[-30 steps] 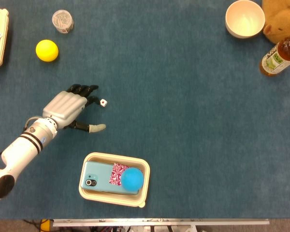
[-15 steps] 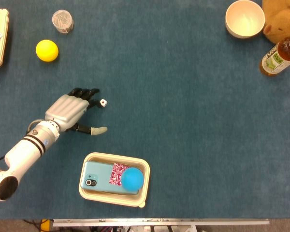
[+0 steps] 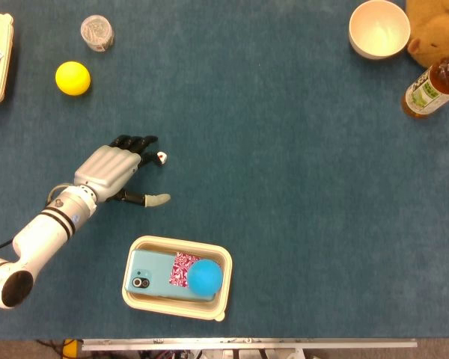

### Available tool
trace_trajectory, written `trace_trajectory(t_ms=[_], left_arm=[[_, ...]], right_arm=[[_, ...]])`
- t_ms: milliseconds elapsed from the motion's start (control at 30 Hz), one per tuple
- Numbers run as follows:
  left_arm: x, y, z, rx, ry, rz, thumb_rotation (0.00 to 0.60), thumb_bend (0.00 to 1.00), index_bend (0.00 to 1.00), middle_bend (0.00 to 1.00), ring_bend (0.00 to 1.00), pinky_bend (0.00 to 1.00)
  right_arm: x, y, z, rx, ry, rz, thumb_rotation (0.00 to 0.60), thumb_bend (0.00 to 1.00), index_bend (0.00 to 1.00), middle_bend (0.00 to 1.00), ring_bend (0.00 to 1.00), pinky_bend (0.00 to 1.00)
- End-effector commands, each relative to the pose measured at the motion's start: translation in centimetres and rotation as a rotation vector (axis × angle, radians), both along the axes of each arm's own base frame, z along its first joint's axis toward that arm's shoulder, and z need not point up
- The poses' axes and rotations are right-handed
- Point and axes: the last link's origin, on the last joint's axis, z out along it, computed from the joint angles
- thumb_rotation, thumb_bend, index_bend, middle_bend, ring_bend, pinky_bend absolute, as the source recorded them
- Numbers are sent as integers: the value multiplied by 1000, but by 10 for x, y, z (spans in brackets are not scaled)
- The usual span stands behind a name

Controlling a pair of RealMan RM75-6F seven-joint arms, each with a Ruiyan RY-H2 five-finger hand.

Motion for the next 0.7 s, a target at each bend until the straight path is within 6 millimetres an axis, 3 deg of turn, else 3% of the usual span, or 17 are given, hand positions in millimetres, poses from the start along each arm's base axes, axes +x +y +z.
trace_trajectory(t_ms=[33, 700], left_arm=[[1, 1, 0, 2, -1, 0, 135, 113, 212, 0, 0, 0], [11, 13, 8, 23, 13, -29, 137, 113, 212, 0, 0, 0]], right_arm=[[-1, 1, 1, -5, -1, -2, 600, 286, 397, 348, 264, 423], [-4, 3, 3, -12, -8, -10, 600, 286, 397, 348, 264, 423]])
